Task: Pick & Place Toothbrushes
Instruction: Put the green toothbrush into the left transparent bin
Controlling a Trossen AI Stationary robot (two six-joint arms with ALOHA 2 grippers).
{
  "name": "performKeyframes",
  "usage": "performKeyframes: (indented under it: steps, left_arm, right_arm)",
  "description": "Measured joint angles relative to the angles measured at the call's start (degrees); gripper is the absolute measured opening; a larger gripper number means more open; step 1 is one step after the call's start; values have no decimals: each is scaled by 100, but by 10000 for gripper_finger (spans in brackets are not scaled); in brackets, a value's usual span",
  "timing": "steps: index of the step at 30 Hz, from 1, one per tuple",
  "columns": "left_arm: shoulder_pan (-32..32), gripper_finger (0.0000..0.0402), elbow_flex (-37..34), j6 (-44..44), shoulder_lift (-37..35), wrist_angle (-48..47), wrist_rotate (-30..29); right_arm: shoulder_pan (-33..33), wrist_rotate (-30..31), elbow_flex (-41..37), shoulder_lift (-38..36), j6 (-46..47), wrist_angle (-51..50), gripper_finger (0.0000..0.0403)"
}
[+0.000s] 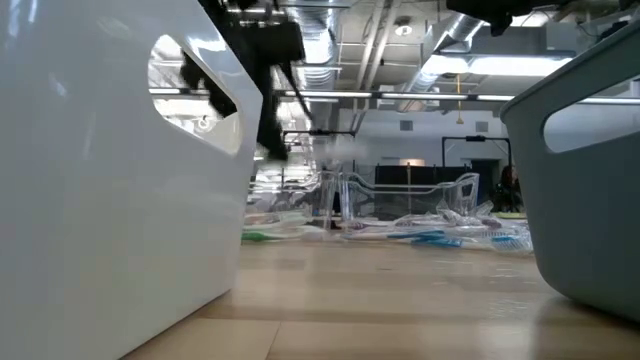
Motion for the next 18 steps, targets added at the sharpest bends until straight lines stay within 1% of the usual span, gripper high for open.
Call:
performKeyframes:
  steps: [5, 9, 12, 14, 18]
  left_arm:
    - [373, 8, 9, 695, -1051, -13, -703]
    - [1147, 8, 118, 1086, -1555, 19, -761]
    - [1896, 8, 316, 1463, -1674, 57, -611]
    - [2408, 8, 525, 1711, -1615, 41, -454]
    - [3354, 8, 962, 2098, -1271, 97, 326]
  right_arm:
    - [0, 0, 1, 1, 2, 31, 118]
    - [0, 0, 4, 36, 2, 98, 118]
    - [0, -1, 7, 76, 2, 235, 118]
    - [0, -1, 7, 120, -1, 279, 118]
    - [-7, -1, 11, 176, -148, 378, 118]
